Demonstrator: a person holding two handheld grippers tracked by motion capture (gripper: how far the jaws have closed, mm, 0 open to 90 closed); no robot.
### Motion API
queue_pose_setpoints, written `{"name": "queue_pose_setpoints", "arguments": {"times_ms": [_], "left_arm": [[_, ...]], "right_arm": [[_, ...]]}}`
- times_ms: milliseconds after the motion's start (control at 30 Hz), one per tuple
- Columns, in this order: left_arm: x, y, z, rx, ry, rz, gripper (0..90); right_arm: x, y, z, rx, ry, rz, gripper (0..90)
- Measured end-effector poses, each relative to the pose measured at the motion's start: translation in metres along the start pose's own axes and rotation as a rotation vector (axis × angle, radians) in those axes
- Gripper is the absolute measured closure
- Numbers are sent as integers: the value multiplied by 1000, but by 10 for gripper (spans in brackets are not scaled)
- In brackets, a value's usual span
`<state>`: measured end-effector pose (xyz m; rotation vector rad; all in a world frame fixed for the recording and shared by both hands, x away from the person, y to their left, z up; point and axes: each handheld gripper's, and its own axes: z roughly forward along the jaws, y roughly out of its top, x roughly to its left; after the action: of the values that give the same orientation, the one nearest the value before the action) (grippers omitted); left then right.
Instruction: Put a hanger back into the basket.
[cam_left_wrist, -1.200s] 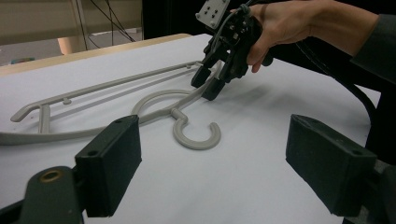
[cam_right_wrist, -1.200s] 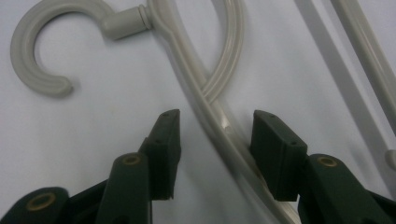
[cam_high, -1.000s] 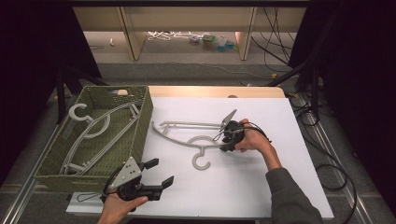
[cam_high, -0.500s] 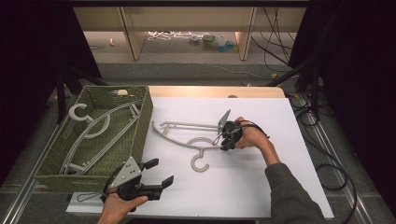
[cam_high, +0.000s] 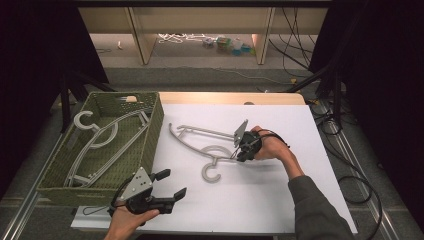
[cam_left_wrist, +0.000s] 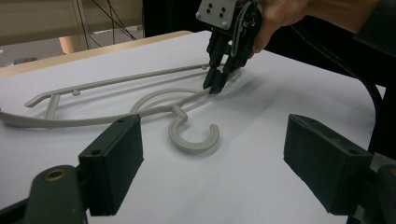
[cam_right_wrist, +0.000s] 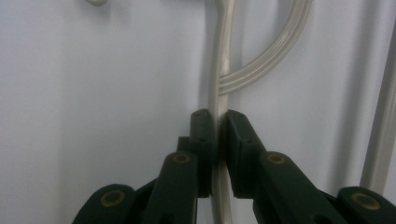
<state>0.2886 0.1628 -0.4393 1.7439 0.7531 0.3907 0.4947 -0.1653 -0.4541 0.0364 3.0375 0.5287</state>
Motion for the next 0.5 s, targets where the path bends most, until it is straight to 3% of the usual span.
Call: {"name": "queue_pose_setpoints", "arguments": {"times_ms": [167,300,500], "left_arm": [[-6,1,6,18,-3,40,214],[-8,3,13,32,-9,87,236],[-7,5,28,57,6,123,243]], "right_arm": [[3,-1,-10,-39,19,-12,826],[5,-4,-16,-54,35,-4,826],[9,-8,-26,-68,28,19,825]]}}
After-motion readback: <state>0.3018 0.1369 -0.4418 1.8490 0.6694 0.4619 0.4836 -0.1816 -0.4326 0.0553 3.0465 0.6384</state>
